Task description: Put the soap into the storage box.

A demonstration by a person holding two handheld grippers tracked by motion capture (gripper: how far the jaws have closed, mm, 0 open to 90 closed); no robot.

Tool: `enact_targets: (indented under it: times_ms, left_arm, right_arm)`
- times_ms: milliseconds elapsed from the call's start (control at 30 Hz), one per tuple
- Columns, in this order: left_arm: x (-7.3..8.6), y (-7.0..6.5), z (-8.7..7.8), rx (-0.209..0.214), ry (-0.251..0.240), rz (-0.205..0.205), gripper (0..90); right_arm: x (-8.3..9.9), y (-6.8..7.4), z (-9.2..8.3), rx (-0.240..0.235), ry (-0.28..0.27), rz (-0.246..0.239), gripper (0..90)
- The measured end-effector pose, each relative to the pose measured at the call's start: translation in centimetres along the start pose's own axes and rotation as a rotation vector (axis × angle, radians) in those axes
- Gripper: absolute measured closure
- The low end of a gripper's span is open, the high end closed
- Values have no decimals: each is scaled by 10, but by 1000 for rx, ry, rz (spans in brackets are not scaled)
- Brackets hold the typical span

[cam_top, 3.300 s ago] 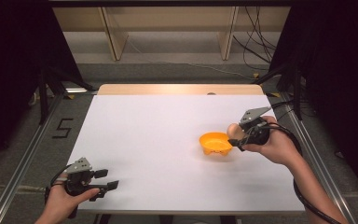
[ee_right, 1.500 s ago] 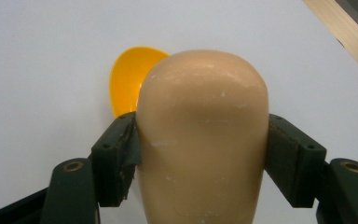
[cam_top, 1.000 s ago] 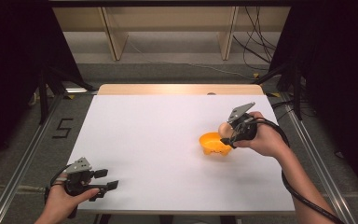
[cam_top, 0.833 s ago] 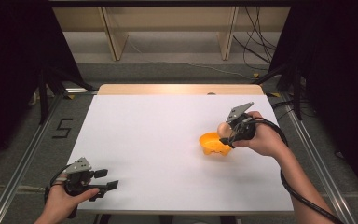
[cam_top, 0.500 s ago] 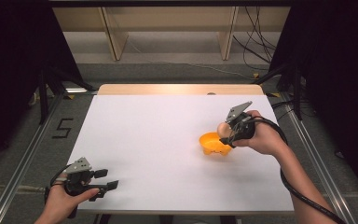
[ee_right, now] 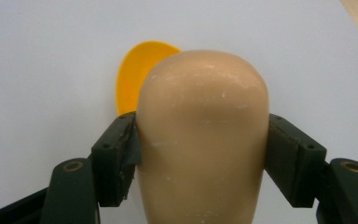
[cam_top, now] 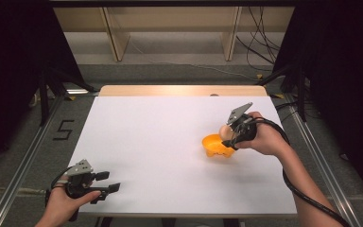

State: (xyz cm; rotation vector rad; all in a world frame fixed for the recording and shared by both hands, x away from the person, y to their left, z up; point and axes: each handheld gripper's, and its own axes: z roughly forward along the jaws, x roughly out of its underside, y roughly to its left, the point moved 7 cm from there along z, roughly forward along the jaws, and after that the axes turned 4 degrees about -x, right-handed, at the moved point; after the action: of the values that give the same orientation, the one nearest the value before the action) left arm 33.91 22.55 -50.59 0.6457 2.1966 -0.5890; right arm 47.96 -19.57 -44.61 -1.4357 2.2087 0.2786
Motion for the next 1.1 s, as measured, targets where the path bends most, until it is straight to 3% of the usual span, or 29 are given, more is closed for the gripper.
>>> enact_targets:
  times_ms: [33,67,167,233,267,367,433,500,533,567,667,867,967,1100]
  left_arm:
    - [0,0,0,0,0,0,302]
    - [0,0,0,1,0,0,301]
    - [1,2,0,-3,11,11,301]
    - [0,0,1,6,-2,-8,301]
    - [0,0,1,7,-4,-2,301]
    - [0,0,1,7,-3,-2,301]
    - [1,2,0,-1,23,3,301]
    - [1,2,0,0,23,5,301]
    - [1,2,0,0,24,4,302]
    - [2,2,0,1,24,4,301]
    - [1,1,0,3,21,-1,301]
    - [0,0,1,10,4,-4,301]
    - [0,0,1,11,5,-3,301]
    - [0,0,1,10,4,-4,301]
  right_arm:
    - [-1,0,2,2,-10,6,334]
    - [-1,-1,2,-11,-7,-23,334]
    - [-2,0,3,-10,-5,2,333]
    - [-4,0,4,-13,-3,-3,333]
    - [-5,-1,5,-16,-3,-31,333]
    - [-6,0,7,-24,0,-17,334]
    - [-8,-1,9,-27,-2,-40,333]
    - [-7,1,10,-32,4,-23,333]
    - [-8,-1,11,-32,-1,-53,333]
    - [-8,0,11,-34,4,-34,334]
    - [-10,-3,13,-29,-14,-60,333]
    - [-7,-1,17,-37,-3,-14,333]
    - [-7,-3,19,-38,-10,-32,333]
    - [-7,-3,19,-42,-7,-17,333]
